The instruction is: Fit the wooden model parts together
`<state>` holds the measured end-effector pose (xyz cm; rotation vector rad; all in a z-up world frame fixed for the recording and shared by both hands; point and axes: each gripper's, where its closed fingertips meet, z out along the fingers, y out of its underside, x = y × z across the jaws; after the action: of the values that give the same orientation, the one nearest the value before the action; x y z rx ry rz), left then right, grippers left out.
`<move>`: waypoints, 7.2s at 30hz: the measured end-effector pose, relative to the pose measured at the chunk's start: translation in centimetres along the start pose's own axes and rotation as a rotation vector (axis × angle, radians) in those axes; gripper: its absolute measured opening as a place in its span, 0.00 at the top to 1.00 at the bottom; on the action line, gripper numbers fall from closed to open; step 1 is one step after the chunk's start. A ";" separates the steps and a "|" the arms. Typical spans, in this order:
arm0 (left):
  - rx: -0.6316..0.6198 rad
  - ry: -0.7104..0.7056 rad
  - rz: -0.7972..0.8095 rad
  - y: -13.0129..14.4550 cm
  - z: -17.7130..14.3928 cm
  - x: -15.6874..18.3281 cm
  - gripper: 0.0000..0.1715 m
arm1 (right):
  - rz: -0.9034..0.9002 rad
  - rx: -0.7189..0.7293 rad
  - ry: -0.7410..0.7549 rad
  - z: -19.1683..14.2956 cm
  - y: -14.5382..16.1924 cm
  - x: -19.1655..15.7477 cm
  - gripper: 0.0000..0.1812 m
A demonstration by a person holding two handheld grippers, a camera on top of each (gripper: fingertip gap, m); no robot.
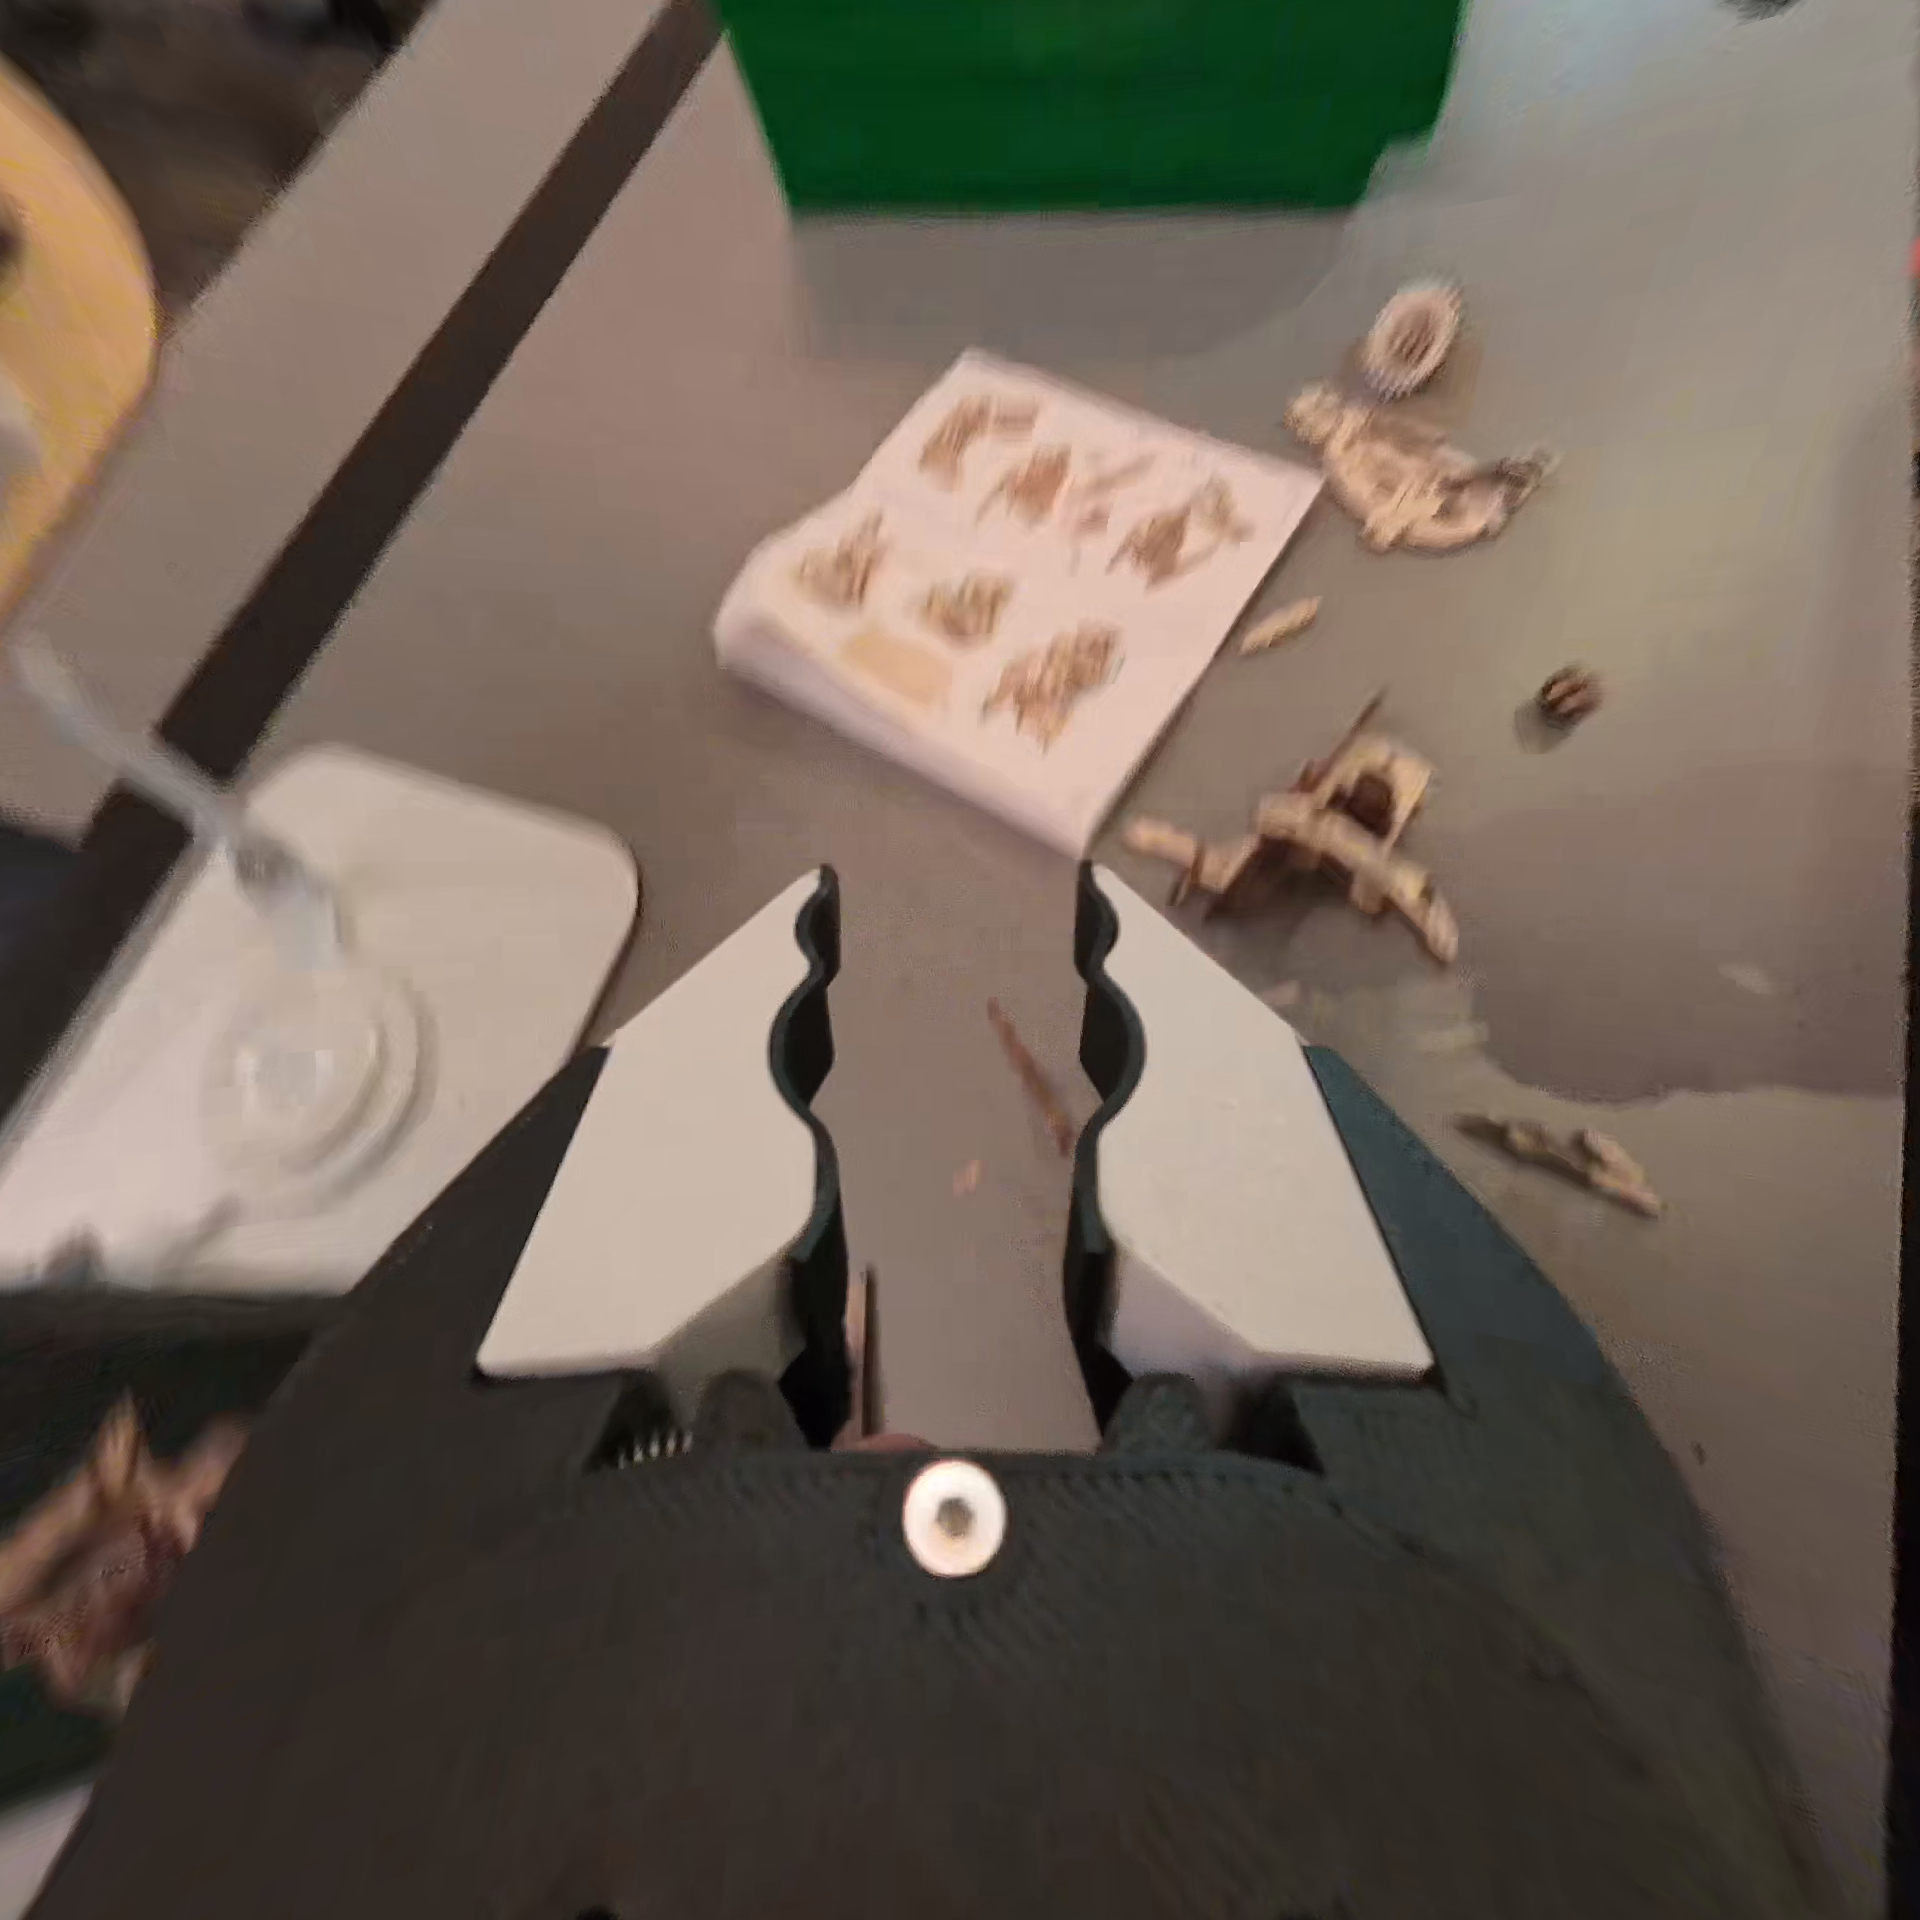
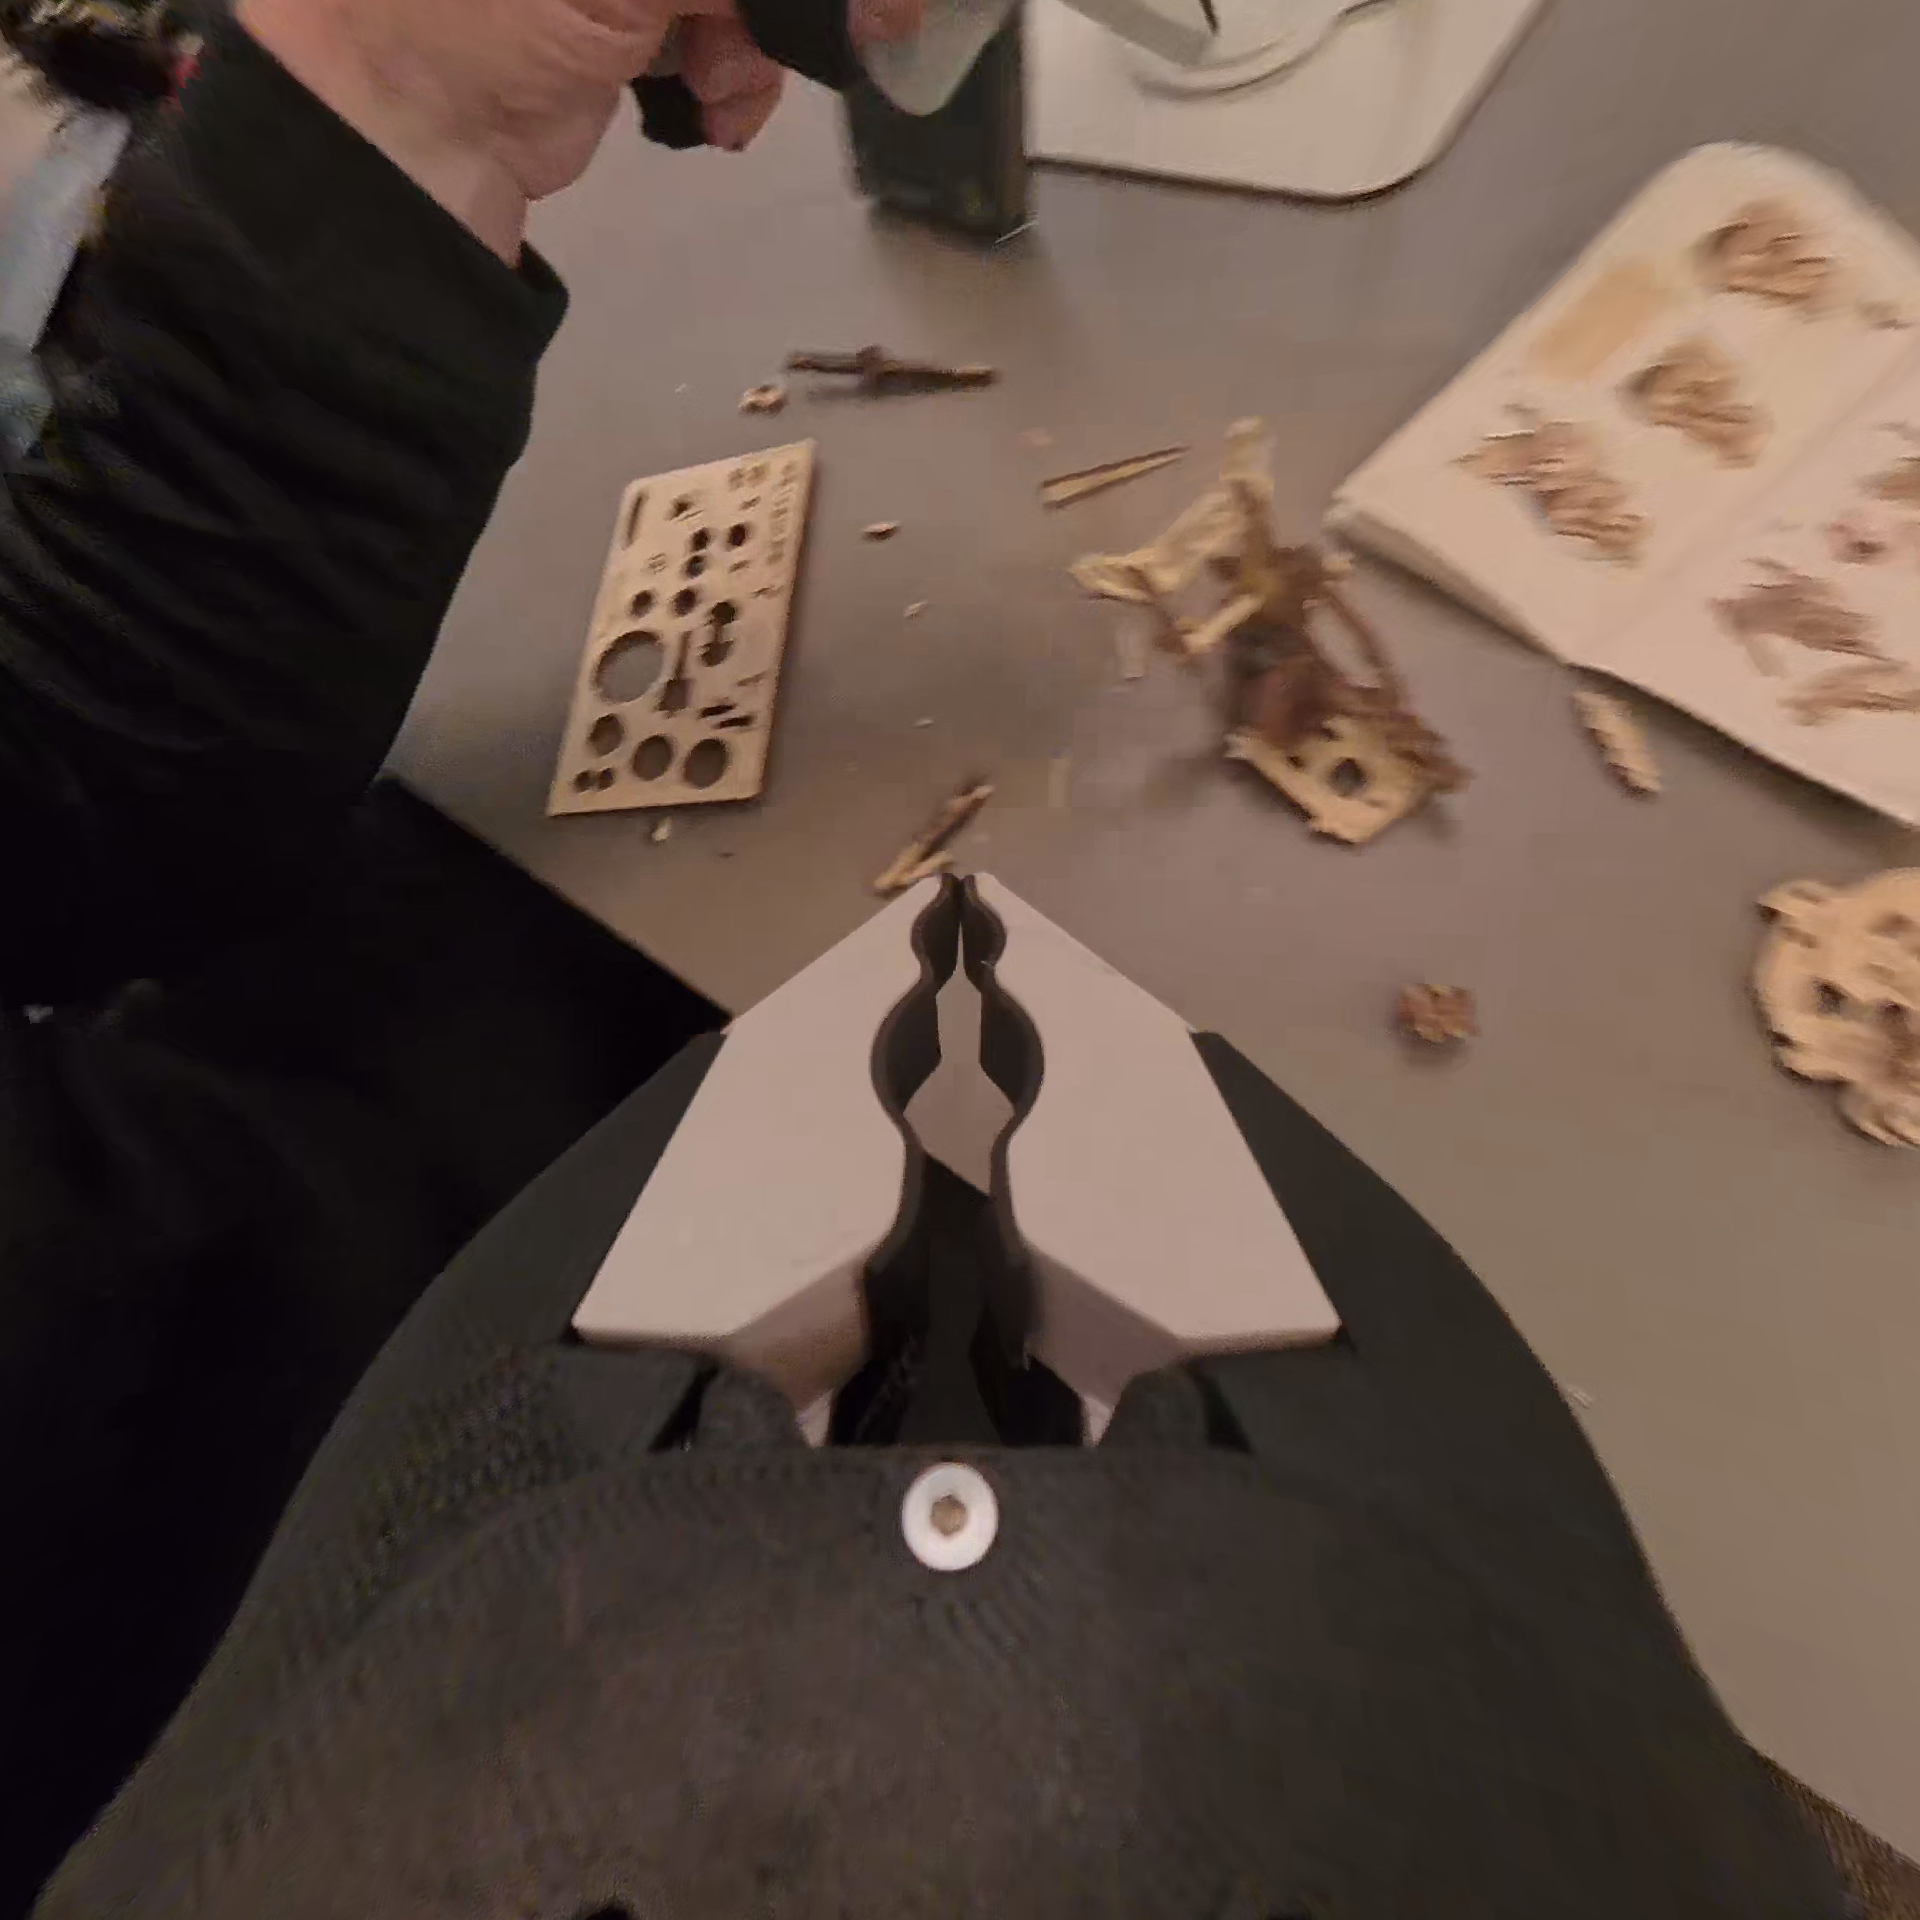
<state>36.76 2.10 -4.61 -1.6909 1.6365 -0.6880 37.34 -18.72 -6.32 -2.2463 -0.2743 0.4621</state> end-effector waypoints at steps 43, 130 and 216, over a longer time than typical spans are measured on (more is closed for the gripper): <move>0.266 0.335 -0.918 17.3 -10.3 2.9 0.72 | -0.302 -0.381 -0.243 14.1 4.7 -10.4 1.00; 0.717 0.541 -0.660 9.4 -12.7 7.8 0.99 | -0.064 -0.050 -0.640 13.1 -6.7 -9.3 0.96; -0.266 -0.111 -0.199 17.5 -7.8 2.7 0.75 | -0.160 -0.100 -0.340 6.4 -1.3 -8.1 0.96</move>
<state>19.80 -1.07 -13.44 -2.0650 1.5489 -0.4733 27.23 -16.32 -7.29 -2.2122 -0.6608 0.7575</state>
